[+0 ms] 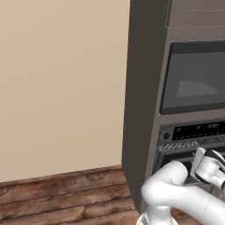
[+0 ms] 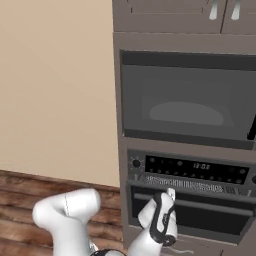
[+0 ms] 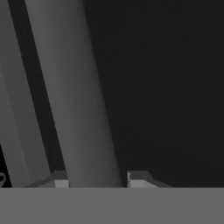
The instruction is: Take the fish from the oven and place it on the plate on the counter.
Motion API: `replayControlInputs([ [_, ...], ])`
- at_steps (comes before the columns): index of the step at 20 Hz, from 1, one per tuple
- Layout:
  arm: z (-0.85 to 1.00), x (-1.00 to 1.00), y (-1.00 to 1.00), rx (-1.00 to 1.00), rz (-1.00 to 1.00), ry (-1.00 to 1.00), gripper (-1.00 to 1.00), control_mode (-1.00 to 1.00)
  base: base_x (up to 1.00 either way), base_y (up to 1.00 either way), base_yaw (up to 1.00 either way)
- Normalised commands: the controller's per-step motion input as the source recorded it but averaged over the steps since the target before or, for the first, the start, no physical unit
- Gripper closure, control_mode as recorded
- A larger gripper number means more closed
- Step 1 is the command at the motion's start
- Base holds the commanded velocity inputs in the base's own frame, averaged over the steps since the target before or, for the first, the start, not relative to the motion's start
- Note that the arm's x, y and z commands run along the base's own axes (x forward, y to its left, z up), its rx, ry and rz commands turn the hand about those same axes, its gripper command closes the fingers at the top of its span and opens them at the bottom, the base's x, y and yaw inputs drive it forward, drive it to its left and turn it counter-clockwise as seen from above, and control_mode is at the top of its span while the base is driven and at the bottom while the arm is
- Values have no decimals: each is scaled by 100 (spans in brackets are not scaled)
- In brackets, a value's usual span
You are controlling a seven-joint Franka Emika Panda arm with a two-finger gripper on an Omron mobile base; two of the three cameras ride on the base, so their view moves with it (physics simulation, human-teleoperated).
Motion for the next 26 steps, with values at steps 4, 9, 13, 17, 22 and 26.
replayControlInputs([
  [4,-15,-100,-10,0,7,0,100,-100,0,0,0],
  [9,-41,-100,-37,-1,11,-3,100,-100,0,0,0],
  [13,-39,-100,-27,-7,0,-11,100,-100,0,0,0],
  [17,27,-100,-50,0,5,4,100,-100,0,0,0],
  [22,92,-100,-42,-2,0,29,100,-100,0,0,0],
  [26,100,-65,-30,-3,0,21,100,-100,0,0,0],
])
